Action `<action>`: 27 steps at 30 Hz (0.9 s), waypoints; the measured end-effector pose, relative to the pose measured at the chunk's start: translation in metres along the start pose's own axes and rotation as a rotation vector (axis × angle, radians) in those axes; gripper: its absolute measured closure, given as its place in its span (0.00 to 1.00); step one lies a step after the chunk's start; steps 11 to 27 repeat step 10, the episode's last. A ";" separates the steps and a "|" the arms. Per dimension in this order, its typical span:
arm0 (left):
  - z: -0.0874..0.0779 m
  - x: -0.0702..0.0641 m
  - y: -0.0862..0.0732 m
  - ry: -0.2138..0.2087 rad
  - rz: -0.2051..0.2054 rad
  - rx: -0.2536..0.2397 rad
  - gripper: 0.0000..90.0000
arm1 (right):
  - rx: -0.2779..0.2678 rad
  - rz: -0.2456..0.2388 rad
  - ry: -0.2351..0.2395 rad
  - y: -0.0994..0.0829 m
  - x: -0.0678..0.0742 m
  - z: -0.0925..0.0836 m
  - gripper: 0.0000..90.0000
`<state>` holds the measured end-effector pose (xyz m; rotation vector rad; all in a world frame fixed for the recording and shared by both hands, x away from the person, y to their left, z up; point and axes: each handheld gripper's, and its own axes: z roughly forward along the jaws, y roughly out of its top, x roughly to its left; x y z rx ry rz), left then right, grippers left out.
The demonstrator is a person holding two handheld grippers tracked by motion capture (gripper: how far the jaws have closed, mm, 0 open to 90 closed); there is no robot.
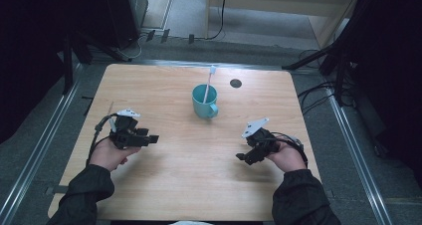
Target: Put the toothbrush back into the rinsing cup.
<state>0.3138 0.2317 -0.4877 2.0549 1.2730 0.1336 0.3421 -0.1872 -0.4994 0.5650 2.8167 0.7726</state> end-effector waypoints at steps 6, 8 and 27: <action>0.003 0.003 -0.002 -0.003 0.001 0.022 0.46 | 0.003 -0.009 0.004 0.002 0.001 0.001 0.23; 0.006 0.003 -0.002 -0.004 0.002 0.035 0.46 | 0.003 -0.012 0.004 0.002 0.001 0.001 0.23; 0.008 0.002 -0.001 -0.008 0.006 0.043 0.45 | 0.001 -0.013 0.007 0.001 0.001 0.002 0.23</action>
